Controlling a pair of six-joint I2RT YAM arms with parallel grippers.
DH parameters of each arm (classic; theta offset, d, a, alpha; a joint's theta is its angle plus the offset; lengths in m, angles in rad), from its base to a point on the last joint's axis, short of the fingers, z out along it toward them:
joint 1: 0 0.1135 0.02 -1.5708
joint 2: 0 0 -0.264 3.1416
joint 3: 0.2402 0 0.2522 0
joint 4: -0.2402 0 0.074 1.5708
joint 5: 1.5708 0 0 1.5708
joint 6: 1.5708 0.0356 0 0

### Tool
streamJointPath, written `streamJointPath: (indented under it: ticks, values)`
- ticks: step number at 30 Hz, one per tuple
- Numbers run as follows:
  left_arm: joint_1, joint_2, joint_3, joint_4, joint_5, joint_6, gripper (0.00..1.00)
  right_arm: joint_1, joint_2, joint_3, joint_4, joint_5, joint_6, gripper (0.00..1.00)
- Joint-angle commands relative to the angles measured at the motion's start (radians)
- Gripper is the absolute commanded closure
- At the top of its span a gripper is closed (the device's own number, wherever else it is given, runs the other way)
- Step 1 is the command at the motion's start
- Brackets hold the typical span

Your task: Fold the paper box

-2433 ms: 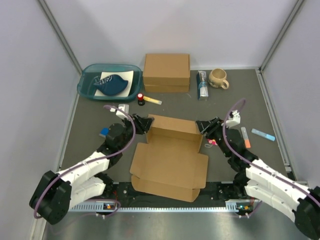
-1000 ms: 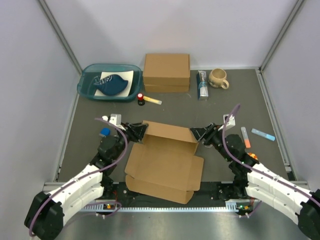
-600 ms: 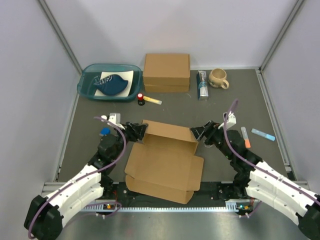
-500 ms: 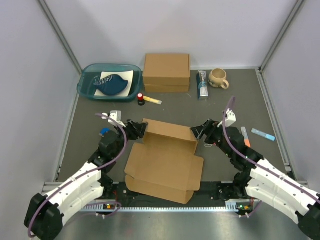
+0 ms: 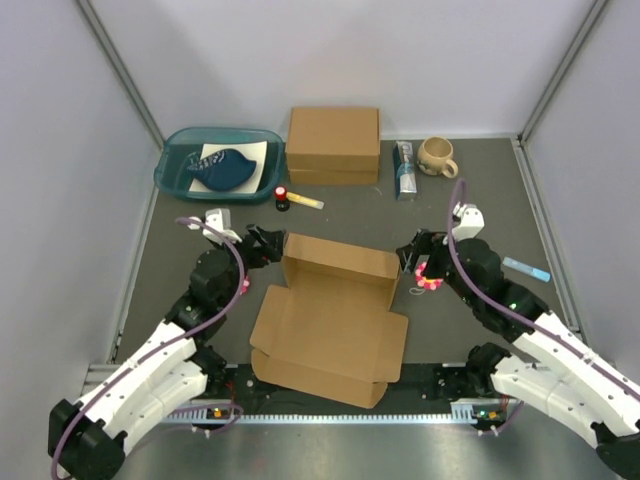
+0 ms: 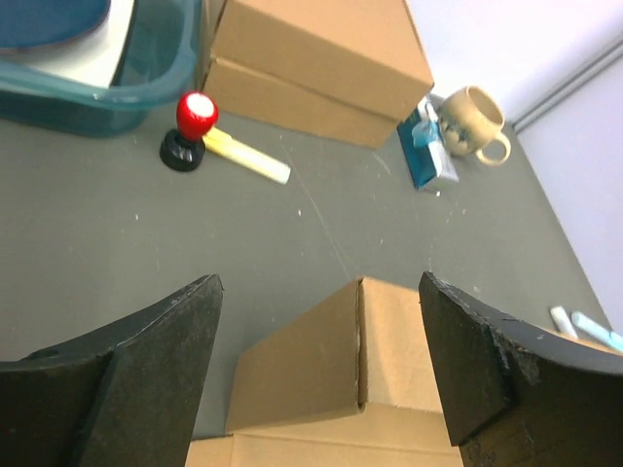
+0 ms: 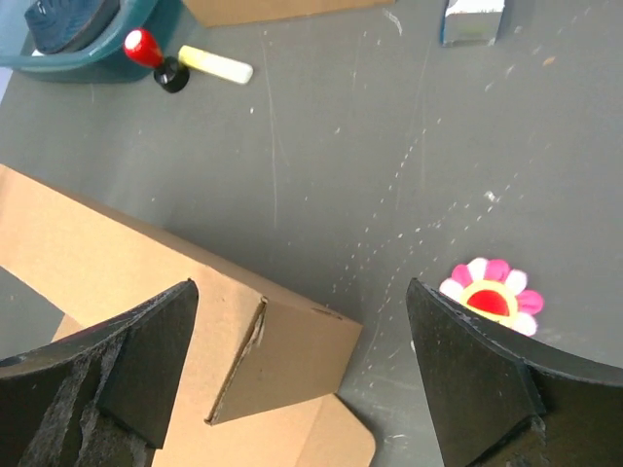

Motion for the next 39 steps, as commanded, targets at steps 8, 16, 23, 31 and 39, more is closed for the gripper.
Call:
streamJointPath:
  ticks: [8, 16, 23, 31, 39]
  values:
    - [0.0, -0.082, 0.202, -0.287, -0.247, 0.006, 0.1, 0.243, 0.176, 0.396, -0.142, 0.195, -0.451, 0.15]
    - [0.001, -0.217, 0.141, -0.406, -0.339, -0.036, 0.1, 0.688, 0.518, 0.546, -0.105, 0.625, -0.904, 0.14]
    - [0.001, -0.297, 0.124, -0.483, -0.385, -0.048, 0.09, 0.762, 0.719, 0.554, -0.013, 0.725, -1.084, 0.17]
    - [0.001, -0.34, 0.114, -0.494, -0.421, -0.042, 0.06, 0.765, 0.819, 0.542, 0.031, 0.715, -1.16, 0.22]
    - [0.001, -0.352, 0.111, -0.489, -0.43, -0.047, 0.05, 0.728, 0.914, 0.539, 0.037, 0.719, -1.141, 0.3]
